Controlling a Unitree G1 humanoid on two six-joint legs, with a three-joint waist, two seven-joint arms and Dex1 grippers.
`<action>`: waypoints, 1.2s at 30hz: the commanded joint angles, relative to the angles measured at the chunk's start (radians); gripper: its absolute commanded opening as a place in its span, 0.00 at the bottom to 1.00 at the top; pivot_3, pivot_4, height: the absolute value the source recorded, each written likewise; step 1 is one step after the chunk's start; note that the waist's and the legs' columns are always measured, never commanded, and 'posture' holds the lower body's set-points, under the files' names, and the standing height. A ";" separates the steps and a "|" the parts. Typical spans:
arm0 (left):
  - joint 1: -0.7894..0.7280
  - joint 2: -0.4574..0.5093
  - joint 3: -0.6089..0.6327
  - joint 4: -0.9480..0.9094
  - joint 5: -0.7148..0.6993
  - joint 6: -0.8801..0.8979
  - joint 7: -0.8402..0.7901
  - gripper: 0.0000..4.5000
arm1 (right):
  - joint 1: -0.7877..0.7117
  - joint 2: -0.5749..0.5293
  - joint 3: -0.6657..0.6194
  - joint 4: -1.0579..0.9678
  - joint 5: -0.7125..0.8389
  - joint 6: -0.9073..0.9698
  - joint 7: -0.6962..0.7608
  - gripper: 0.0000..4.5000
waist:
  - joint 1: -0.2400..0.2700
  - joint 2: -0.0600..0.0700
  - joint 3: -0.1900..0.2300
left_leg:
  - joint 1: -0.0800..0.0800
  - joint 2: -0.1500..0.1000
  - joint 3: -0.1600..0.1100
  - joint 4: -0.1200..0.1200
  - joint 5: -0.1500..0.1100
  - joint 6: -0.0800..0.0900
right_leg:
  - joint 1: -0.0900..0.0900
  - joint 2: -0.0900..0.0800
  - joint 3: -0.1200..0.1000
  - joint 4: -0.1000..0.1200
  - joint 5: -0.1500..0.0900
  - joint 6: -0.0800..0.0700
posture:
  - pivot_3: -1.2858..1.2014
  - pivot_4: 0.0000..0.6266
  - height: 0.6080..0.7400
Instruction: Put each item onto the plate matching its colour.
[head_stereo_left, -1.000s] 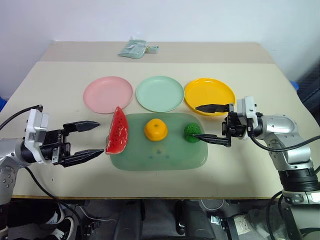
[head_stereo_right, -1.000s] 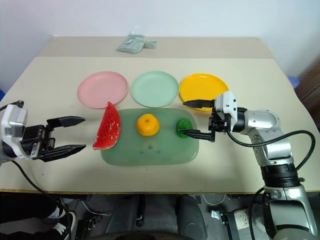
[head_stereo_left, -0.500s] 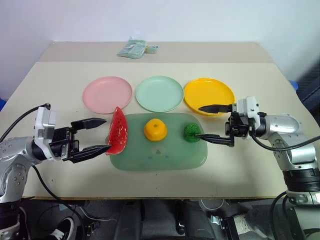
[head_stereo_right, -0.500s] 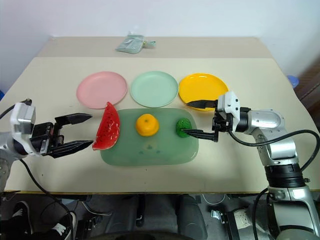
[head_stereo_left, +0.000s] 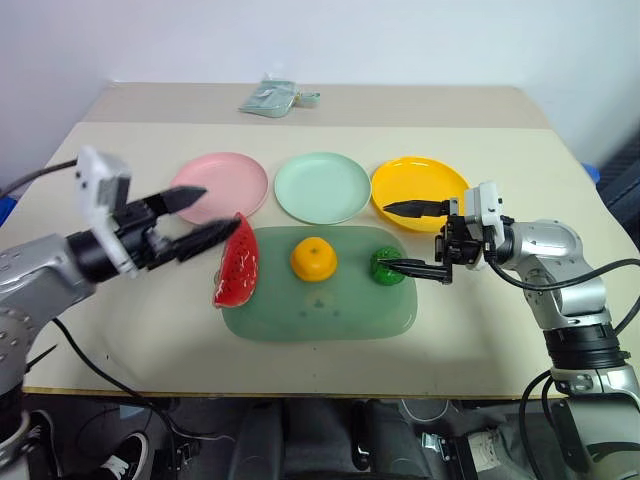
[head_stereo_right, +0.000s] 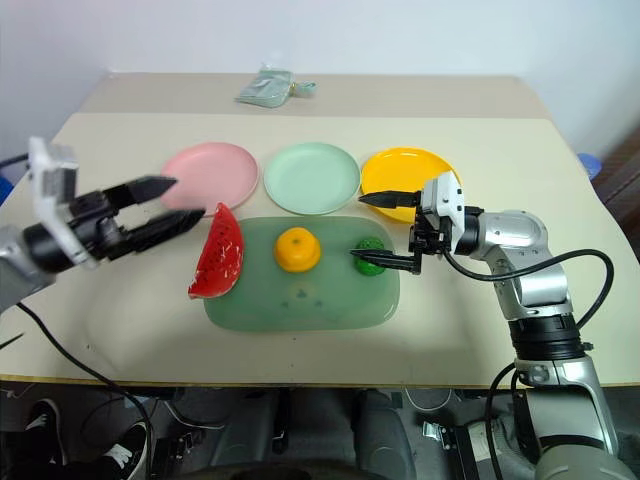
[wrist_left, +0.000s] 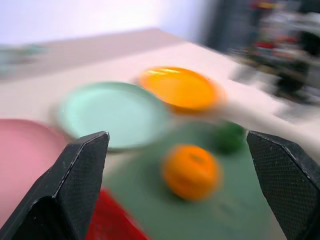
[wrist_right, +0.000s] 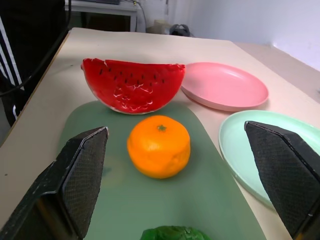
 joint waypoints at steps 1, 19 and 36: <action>-0.035 0.011 -0.073 -0.148 0.078 0.129 0.283 1.00 | -0.022 0.006 -0.021 0.002 0.016 0.002 0.002 1.00 | -0.003 0.000 0.000 | 0.000 0.000 0.000 0.000 0.000 0.000 | 0.000 0.000 0.000 0.000 0.000 0.000 | 0.52 0.24 1.00; -0.038 -0.253 -0.140 -0.175 0.038 0.370 0.655 1.00 | 0.024 -0.005 -0.038 -0.034 0.011 0.002 -0.025 1.00 | 0.000 0.000 0.000 | 0.002 -0.001 0.001 -0.001 0.000 0.000 | 0.001 0.000 0.000 0.000 0.000 0.000 | 0.52 0.24 1.00; -0.028 -0.324 -0.219 -0.154 0.165 0.382 0.601 0.88 | 0.056 -0.021 -0.043 -0.064 0.009 0.007 -0.060 1.00 | 0.001 0.000 0.000 | 0.002 -0.001 0.001 0.000 0.000 0.000 | 0.001 0.000 0.000 0.000 0.000 0.000 | 0.52 0.24 1.00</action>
